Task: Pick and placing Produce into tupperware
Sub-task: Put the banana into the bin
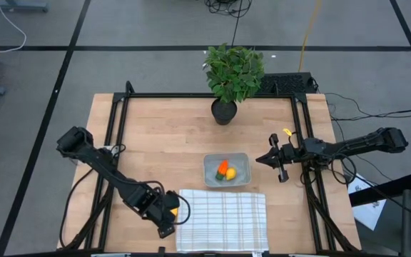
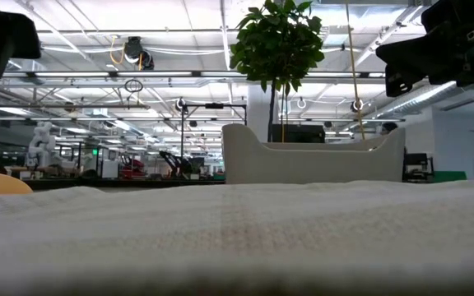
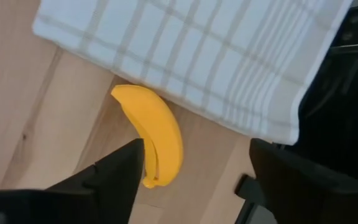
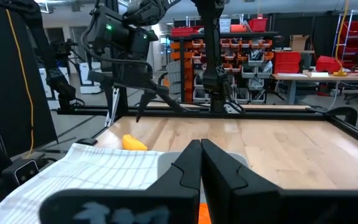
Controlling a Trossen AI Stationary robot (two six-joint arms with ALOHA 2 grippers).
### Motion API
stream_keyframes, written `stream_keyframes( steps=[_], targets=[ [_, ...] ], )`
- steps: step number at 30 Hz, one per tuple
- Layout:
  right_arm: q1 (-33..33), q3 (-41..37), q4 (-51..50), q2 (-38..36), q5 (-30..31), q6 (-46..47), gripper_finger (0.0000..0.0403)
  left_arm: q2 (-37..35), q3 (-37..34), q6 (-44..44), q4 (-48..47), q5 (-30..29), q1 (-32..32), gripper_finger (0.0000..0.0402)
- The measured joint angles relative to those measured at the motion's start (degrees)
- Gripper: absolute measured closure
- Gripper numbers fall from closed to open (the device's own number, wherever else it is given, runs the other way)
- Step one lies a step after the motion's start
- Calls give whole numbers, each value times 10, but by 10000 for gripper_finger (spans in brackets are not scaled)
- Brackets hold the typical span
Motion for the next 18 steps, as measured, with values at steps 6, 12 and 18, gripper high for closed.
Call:
stream_keyframes(
  steps=[6, 12, 18],
  targets=[
    [0, 0, 0, 0, 0, 0, 403, 0, -31, -41, 34, 0, 0, 81],
    [0, 0, -1, 0, 0, 0, 403, 0, -69, -93, 42, 3, -3, 80],
    [0, 0, -2, 0, 0, 0, 403, 0, -105, -104, 114, 22, 0, 80]
  ],
)
